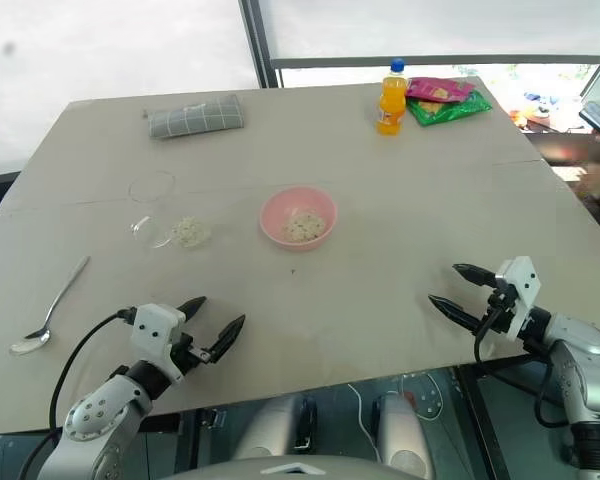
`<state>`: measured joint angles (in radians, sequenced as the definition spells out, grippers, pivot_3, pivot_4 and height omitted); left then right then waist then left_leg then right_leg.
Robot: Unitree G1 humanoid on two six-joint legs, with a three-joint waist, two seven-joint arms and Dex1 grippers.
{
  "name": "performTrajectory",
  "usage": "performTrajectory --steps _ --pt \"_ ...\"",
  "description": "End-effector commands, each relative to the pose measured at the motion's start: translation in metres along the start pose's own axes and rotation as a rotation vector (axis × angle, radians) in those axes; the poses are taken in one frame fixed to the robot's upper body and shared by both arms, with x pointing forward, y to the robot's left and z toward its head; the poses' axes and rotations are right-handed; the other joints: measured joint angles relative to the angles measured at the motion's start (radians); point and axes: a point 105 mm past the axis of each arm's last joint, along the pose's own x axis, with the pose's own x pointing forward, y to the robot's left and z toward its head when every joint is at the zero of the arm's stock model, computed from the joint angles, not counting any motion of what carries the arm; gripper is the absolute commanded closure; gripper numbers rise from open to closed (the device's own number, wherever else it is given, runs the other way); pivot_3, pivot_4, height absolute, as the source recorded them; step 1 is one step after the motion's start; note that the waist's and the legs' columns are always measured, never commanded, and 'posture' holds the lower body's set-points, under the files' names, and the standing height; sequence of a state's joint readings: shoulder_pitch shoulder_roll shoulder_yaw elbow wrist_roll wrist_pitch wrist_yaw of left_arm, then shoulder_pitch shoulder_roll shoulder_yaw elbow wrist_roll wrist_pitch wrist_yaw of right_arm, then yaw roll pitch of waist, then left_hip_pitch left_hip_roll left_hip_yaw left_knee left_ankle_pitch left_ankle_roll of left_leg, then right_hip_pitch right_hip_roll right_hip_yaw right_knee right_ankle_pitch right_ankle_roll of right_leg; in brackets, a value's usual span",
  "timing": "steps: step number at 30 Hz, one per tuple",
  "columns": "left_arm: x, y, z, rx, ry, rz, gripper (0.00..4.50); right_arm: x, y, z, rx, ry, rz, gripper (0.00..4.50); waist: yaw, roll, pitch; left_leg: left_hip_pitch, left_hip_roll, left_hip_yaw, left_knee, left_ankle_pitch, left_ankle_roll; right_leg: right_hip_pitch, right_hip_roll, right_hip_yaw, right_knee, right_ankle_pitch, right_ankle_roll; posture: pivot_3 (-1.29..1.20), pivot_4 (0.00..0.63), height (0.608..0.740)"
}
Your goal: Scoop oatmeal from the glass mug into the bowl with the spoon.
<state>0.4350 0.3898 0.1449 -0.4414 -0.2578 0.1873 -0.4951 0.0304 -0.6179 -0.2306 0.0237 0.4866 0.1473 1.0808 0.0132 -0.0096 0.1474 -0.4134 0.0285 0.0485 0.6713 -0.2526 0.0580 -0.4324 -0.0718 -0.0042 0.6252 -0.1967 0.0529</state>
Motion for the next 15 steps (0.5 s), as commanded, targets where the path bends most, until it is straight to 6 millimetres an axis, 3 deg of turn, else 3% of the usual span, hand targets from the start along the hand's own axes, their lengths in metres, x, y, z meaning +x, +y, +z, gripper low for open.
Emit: performTrajectory --steps 1,15 --pt "-0.0004 -0.0001 0.0026 0.011 -0.018 0.002 0.06 -0.0046 -0.0036 0.0071 -0.04 -0.009 0.003 0.0 0.0 0.0 0.0 0.0 0.0 0.0 0.0 0.0 0.0 0.0 0.0 0.0 0.0 0.0 0.0 0.0 0.15 0.74" --pt "-0.0023 -0.0018 -0.0001 -0.006 -0.042 0.035 0.06 0.0022 -0.005 0.0034 -0.056 0.005 0.016 0.0 0.0 0.0 0.0 0.0 0.0 0.0 0.0 0.0 0.0 0.0 0.0 0.0 0.0 0.0 0.0 0.0 0.15 0.74"
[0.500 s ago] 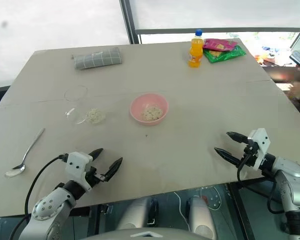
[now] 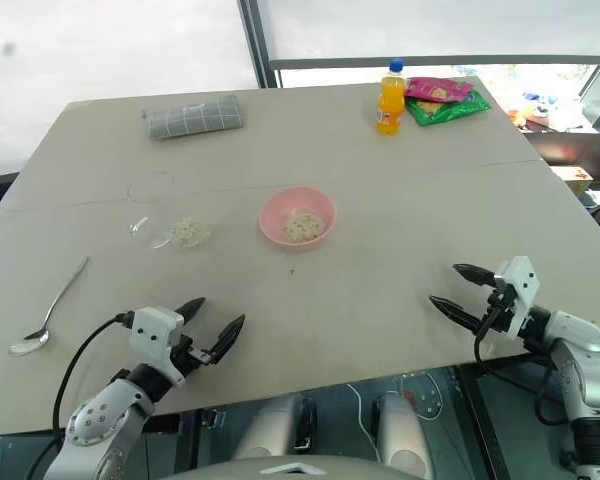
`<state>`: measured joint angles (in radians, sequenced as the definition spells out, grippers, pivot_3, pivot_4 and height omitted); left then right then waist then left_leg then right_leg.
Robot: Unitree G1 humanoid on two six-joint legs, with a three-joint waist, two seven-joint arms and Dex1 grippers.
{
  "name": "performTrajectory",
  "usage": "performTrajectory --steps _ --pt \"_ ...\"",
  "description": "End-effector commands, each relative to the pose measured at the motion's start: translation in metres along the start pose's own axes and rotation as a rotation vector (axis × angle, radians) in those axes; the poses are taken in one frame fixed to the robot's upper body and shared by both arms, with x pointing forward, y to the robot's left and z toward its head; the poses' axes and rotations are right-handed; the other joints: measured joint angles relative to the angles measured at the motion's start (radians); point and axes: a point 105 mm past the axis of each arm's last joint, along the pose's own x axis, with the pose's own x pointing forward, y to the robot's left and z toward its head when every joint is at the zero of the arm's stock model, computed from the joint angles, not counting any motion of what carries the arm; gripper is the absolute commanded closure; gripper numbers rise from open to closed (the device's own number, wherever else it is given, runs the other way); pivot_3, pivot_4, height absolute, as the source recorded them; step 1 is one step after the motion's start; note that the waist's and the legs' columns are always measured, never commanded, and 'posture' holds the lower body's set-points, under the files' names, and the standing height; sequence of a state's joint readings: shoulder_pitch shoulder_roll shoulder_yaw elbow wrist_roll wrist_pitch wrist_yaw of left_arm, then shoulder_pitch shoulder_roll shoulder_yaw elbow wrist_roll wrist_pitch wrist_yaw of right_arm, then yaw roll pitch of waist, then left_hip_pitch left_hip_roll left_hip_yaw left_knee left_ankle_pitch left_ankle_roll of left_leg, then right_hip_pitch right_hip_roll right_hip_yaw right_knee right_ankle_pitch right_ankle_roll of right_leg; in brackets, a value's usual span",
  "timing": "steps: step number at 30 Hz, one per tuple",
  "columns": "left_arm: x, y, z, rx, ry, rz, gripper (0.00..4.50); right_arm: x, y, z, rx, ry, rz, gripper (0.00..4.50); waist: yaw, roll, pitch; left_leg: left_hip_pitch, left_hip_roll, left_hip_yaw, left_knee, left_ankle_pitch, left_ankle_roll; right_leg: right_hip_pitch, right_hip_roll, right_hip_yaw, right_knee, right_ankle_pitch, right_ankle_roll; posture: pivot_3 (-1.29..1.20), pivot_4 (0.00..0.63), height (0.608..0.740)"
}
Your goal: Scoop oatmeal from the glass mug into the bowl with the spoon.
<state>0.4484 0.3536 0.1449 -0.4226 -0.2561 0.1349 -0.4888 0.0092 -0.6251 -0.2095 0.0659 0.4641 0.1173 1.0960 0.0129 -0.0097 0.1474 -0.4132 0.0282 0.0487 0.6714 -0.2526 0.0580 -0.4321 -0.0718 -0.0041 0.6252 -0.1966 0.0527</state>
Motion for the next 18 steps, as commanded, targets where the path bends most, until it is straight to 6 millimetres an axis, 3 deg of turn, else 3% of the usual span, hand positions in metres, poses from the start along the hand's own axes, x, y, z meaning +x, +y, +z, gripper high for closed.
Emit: performTrajectory --steps 1,8,18 --pt "-0.001 0.0 0.002 0.014 -0.011 0.015 0.06 0.0 -0.004 0.007 -0.041 -0.015 0.001 0.0 0.0 0.0 0.0 0.0 0.0 0.0 0.0 0.0 0.0 0.0 0.0 0.0 0.0 0.0 -0.001 0.0 0.15 0.74" --pt "-0.005 -0.003 -0.005 0.021 0.01 0.028 0.06 0.002 -0.001 0.003 -0.04 -0.011 0.012 0.0 0.0 0.0 0.0 0.0 -0.001 0.0 0.0 0.0 0.0 0.0 0.0 0.0 0.0 0.001 -0.001 0.0 0.15 0.74" --pt "-0.005 0.004 0.005 0.025 -0.046 0.065 0.06 0.013 0.005 0.01 -0.072 -0.019 0.071 0.0 0.0 0.0 0.0 0.0 -0.001 0.0 0.0 0.0 0.0 0.0 0.0 0.0 0.0 0.0 0.0 0.0 0.15 0.74"
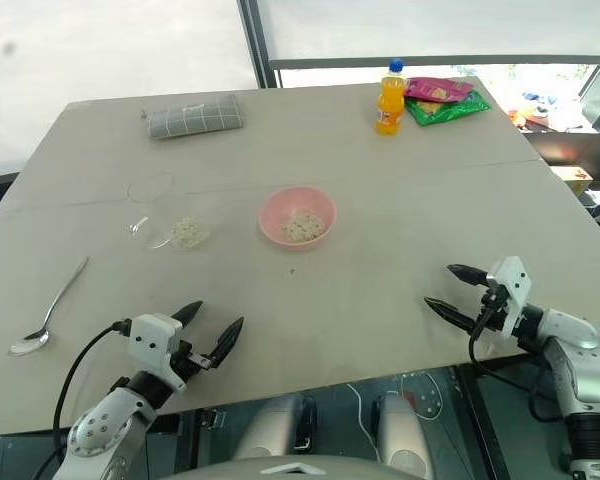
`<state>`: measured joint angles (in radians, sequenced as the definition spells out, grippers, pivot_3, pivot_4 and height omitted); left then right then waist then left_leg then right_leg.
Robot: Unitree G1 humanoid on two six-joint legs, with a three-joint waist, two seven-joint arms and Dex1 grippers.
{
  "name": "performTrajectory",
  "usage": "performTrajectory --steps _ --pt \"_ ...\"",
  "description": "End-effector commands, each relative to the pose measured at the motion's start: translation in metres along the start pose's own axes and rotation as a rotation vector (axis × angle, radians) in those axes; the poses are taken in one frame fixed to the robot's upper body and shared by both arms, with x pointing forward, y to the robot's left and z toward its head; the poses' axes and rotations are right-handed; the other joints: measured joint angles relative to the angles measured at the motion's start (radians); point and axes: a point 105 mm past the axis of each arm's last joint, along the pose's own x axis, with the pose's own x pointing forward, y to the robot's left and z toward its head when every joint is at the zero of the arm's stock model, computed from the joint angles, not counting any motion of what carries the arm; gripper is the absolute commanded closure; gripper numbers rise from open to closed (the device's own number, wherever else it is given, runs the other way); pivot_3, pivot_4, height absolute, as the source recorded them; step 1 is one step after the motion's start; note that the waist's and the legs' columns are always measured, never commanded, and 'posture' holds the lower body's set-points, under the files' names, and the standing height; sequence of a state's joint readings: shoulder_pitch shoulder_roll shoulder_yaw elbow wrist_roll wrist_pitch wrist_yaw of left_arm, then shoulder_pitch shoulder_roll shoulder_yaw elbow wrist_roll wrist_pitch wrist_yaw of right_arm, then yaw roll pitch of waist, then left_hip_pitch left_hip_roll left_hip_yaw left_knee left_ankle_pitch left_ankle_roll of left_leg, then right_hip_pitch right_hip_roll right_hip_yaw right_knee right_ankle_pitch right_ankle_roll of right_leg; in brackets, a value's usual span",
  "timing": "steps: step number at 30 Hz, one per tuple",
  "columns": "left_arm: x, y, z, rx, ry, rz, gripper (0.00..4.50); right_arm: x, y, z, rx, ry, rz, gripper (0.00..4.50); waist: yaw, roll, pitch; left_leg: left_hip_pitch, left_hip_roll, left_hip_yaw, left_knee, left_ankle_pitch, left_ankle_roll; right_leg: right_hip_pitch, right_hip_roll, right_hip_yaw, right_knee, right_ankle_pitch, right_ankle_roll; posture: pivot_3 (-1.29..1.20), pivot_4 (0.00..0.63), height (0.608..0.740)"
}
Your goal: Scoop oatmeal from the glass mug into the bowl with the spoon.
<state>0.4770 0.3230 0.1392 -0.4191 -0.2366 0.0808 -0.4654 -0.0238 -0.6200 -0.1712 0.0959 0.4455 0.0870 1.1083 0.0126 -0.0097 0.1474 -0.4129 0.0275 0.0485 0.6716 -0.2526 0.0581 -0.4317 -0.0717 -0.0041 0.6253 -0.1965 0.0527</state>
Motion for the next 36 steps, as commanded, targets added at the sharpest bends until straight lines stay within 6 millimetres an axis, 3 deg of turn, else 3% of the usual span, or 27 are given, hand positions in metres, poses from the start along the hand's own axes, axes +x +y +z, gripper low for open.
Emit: performTrajectory --steps 1,6,9,14,20,23,30,36 --pt "0.0 0.01 0.01 0.03 -0.032 0.051 0.06 0.007 0.005 0.013 -0.058 -0.025 0.049 0.0 0.0 0.0 0.0 0.0 0.0 0.0 0.0 0.0 0.0 0.0 0.0 0.0 0.0 0.0 0.0 0.0 0.15 0.74" --pt "-0.005 0.035 0.032 0.027 -0.099 0.195 0.06 0.019 0.017 0.033 -0.075 -0.068 0.127 0.0 0.0 -0.001 0.0 0.0 0.0 0.0 0.0 0.0 0.0 0.0 0.0 0.0 0.0 0.001 -0.001 0.0 0.15 0.74" --pt "-0.018 0.058 0.046 -0.069 -0.179 0.355 0.06 0.024 0.031 0.051 -0.073 -0.102 0.218 0.0 0.0 -0.002 0.001 0.0 0.001 0.0 0.0 0.0 0.0 0.0 0.0 0.0 0.0 0.001 -0.002 0.0 0.15 0.74" --pt "-0.043 0.106 0.042 -0.118 -0.144 0.554 0.06 0.036 0.061 0.079 -0.078 -0.139 0.379 0.0 0.0 -0.004 0.003 0.0 0.001 -0.001 0.0 0.0 0.0 0.0 0.0 -0.001 0.001 0.002 -0.002 0.0 0.15 0.74" --pt "-0.061 0.147 0.043 -0.039 -0.028 0.583 0.06 0.049 0.086 0.112 -0.115 -0.195 0.483 0.0 0.001 -0.007 0.004 0.0 0.001 -0.001 0.001 0.0 0.0 0.0 0.0 -0.001 0.001 0.001 -0.002 0.0 0.15 0.74" --pt "-0.073 0.169 0.032 -0.045 0.082 0.598 0.06 0.053 0.093 0.124 -0.134 -0.218 0.497 0.0 0.001 -0.009 0.004 0.0 0.001 -0.001 0.001 0.0 0.0 0.0 0.0 -0.002 0.001 0.002 -0.003 0.0 0.15 0.74" --pt "-0.084 0.189 -0.003 -0.145 0.262 0.579 0.06 0.051 0.094 0.132 -0.125 -0.24 0.467 0.0 0.001 -0.009 0.005 -0.001 0.002 -0.001 0.0 0.0 0.0 -0.001 -0.001 -0.002 0.0 0.002 -0.004 0.0 0.15 0.74" --pt "-0.082 0.212 -0.006 -0.157 0.311 0.567 0.06 0.05 0.092 0.128 -0.122 -0.235 0.437 0.0 0.0 -0.008 0.005 0.0 0.004 -0.001 0.0 0.0 -0.001 -0.001 -0.001 -0.004 0.001 0.003 -0.004 0.0 0.15 0.74"
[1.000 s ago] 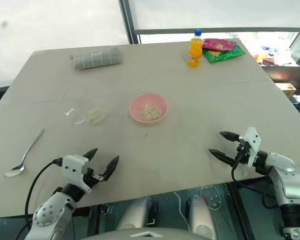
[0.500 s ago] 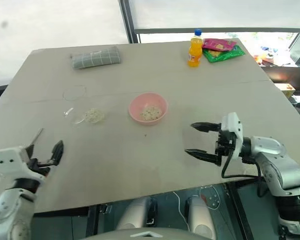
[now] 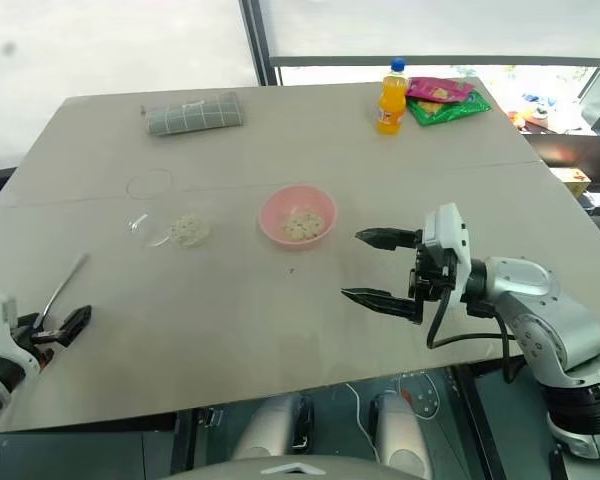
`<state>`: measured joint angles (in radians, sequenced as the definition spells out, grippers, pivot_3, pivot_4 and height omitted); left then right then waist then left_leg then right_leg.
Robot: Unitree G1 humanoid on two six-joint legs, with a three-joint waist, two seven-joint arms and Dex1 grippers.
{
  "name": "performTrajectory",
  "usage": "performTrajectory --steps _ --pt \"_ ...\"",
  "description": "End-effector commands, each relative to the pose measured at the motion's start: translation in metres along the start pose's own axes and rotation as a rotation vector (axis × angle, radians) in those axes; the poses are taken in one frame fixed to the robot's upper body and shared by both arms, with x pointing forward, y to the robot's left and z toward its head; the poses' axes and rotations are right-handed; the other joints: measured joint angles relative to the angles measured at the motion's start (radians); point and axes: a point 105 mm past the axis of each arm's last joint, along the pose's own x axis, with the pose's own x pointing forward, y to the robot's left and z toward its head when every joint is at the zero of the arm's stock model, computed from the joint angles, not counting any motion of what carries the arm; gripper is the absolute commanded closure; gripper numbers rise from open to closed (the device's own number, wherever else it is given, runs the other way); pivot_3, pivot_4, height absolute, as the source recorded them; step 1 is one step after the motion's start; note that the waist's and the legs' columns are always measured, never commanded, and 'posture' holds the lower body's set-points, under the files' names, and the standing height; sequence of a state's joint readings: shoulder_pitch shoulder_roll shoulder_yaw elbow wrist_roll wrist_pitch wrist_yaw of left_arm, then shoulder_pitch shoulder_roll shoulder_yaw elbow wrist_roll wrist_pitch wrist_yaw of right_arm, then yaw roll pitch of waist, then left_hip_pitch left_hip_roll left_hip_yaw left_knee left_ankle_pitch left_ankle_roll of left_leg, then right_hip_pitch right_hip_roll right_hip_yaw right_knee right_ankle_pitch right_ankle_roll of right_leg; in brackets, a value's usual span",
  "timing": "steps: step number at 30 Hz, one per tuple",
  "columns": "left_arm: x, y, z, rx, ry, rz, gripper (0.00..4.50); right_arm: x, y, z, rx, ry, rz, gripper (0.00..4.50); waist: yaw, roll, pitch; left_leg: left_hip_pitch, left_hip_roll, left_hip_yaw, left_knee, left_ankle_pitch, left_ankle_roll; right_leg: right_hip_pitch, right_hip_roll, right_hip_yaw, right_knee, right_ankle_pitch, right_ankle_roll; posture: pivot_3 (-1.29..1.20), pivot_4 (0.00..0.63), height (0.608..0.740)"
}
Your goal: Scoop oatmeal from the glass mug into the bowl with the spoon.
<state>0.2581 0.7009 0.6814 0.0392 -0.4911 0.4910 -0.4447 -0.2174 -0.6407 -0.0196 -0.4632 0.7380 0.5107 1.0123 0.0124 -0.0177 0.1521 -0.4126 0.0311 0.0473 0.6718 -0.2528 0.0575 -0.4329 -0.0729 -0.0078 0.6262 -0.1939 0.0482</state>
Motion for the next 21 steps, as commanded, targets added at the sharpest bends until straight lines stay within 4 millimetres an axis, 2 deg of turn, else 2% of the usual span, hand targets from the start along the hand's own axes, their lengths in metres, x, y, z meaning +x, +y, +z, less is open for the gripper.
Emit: performTrajectory --steps 1,4,7,9,15,16,19,21 --pt "0.002 0.015 -0.008 0.028 0.078 0.01 0.06 -0.002 0.001 0.013 -0.059 -0.031 -0.013 0.0 -0.002 0.0 0.0 0.0 0.0 0.0 0.0 0.0 0.0 0.0 0.0 0.0 0.0 0.0 0.0 0.0 0.15 0.74" --pt "0.001 0.025 -0.018 0.023 0.147 0.014 0.06 -0.004 0.0 0.012 -0.062 -0.027 -0.027 0.0 -0.001 0.001 0.0 0.0 0.001 0.001 -0.001 0.0 0.0 0.0 0.0 0.0 0.0 0.0 0.0 0.0 0.15 0.74" --pt "-0.003 0.037 -0.024 -0.019 0.18 0.044 0.8 -0.007 -0.001 0.012 -0.06 -0.03 -0.05 0.0 -0.005 0.003 -0.001 0.0 0.001 0.001 -0.001 0.0 0.0 -0.001 -0.001 0.0 0.0 0.0 0.0 0.0 0.15 0.74" --pt "-0.008 0.041 -0.03 -0.023 0.211 0.048 1.55 -0.008 -0.002 0.011 -0.055 -0.036 -0.064 0.0 -0.011 0.004 -0.001 0.0 0.001 0.002 -0.002 0.0 0.0 -0.001 -0.002 0.0 0.0 0.0 -0.001 0.0 0.15 0.74" --pt "-0.015 0.048 -0.038 -0.045 0.242 0.079 4.29 -0.009 -0.003 0.009 -0.055 -0.037 -0.073 0.0 -0.033 0.007 -0.002 0.003 0.004 0.007 -0.005 0.0 -0.001 -0.002 -0.01 -0.004 0.0 0.002 -0.003 0.0 0.15 0.74" --pt "-0.014 0.048 -0.037 -0.055 0.232 0.081 4.43 -0.009 -0.003 0.009 -0.055 -0.036 -0.073 0.0 -0.032 0.007 -0.002 0.004 0.005 0.008 -0.005 -0.001 -0.001 -0.002 -0.012 -0.008 0.0 0.002 -0.003 0.0 0.15 0.74" --pt "-0.011 0.044 -0.029 -0.055 0.182 0.072 4.43 -0.009 -0.005 0.008 -0.056 -0.033 -0.073 0.0 -0.029 0.008 -0.002 0.006 0.005 0.012 -0.005 -0.001 -0.002 -0.002 -0.015 -0.016 0.0 0.002 -0.003 0.0 0.15 0.74" --pt "-0.007 0.039 -0.011 -0.049 0.074 0.06 4.43 -0.01 -0.007 0.008 -0.058 -0.032 -0.073 0.0 -0.027 0.009 -0.001 0.006 0.005 0.013 -0.005 -0.002 -0.004 -0.002 -0.017 -0.02 0.0 0.002 -0.003 0.0 0.15 0.74"
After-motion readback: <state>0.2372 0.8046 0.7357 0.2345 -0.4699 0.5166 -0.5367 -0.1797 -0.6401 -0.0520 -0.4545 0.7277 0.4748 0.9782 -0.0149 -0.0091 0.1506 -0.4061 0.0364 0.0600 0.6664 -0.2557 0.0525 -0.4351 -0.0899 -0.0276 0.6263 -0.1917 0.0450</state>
